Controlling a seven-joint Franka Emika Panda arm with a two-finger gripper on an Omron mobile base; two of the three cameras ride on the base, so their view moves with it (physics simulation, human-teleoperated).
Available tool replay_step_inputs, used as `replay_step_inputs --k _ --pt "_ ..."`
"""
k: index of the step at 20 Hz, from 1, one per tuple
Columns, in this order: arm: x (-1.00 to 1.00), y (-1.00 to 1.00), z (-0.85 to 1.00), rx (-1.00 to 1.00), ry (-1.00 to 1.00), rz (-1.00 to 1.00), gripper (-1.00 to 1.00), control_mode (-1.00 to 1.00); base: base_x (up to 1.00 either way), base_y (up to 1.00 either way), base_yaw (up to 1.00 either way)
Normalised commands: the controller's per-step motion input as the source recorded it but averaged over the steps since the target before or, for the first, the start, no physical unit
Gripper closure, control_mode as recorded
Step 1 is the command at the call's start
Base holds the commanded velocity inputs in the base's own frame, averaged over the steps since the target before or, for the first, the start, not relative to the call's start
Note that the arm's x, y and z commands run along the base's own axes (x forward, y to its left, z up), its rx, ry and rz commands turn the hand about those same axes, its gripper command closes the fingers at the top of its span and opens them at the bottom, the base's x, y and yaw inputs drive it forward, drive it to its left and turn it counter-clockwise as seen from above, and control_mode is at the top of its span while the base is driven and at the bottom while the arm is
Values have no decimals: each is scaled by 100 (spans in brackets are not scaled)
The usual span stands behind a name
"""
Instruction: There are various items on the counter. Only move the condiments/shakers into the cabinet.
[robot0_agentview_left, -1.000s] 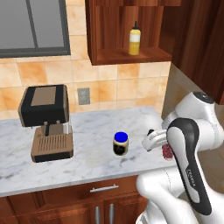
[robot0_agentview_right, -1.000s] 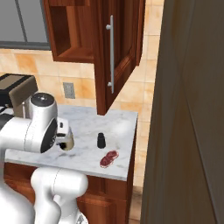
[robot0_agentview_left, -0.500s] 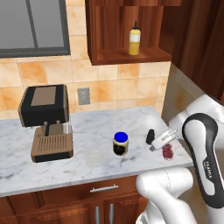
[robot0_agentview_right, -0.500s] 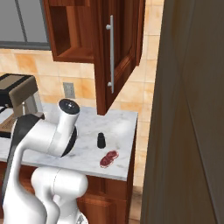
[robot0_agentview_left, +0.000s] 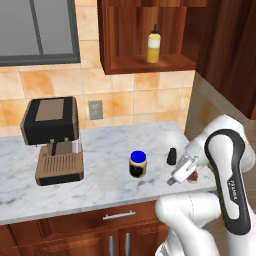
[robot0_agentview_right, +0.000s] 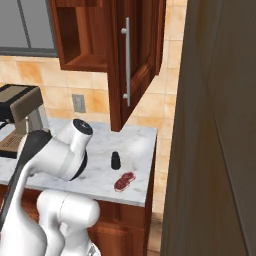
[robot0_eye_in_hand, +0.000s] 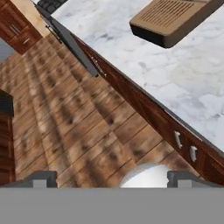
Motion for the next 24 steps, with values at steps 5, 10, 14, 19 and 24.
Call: replay_step_inputs --k 5,10,14,19,24 --pt "-24 8 -17 26 -19 2 -100 -100 0 0 0" --pt "-25 1 -30 30 -29 2 -100 -100 0 0 0" --pt "0 8 -15 26 -26 1 -100 -100 0 0 0" --pt "0 0 -3 25 -25 0 -100 -100 0 0 0" --pt "0 0 0 13 -18 1 -100 -100 0 0 0"
